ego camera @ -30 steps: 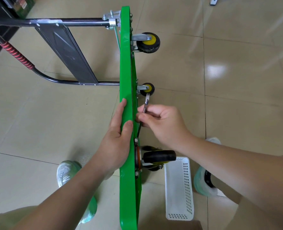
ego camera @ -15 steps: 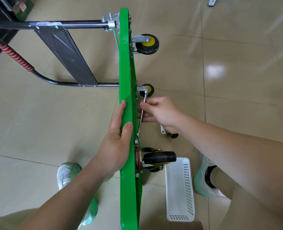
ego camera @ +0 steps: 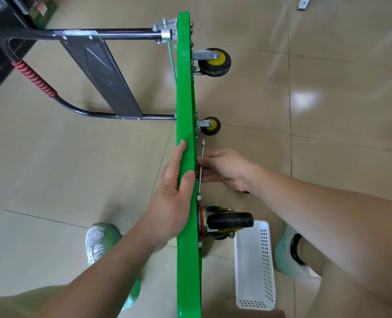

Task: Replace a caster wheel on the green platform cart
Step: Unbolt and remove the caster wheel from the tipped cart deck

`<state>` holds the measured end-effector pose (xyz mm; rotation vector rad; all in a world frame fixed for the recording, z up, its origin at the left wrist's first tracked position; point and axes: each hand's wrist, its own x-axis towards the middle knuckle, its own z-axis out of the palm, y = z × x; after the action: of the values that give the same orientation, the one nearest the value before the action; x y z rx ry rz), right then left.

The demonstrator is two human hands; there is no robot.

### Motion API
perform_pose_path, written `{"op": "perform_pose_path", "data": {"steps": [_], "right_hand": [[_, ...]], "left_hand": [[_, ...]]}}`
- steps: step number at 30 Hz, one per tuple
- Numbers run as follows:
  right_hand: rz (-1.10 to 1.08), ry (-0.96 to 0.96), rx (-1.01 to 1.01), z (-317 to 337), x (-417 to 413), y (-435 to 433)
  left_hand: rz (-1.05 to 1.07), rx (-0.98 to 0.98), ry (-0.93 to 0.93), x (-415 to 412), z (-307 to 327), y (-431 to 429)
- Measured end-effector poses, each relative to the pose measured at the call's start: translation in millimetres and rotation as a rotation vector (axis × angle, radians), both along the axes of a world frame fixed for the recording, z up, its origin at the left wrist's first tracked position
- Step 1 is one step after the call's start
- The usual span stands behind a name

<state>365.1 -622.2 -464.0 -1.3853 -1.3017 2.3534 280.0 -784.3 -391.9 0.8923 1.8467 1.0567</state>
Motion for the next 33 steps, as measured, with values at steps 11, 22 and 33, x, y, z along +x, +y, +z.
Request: {"op": "perform_pose_path", "data": {"steps": [11,22,33], "right_hand": [[0.045,0.126,0.311,37,17,-22],[0.038,0.2,0.808,57,47,-67],[-0.161,0.101,0.702,60,36,-32]], "left_hand": [[0.023,0.024,-0.008,1,-4,1],[0.039,0.051,-0.004,3,-3,2],[0.045,0.041,0.001,5,-2,2]]}}
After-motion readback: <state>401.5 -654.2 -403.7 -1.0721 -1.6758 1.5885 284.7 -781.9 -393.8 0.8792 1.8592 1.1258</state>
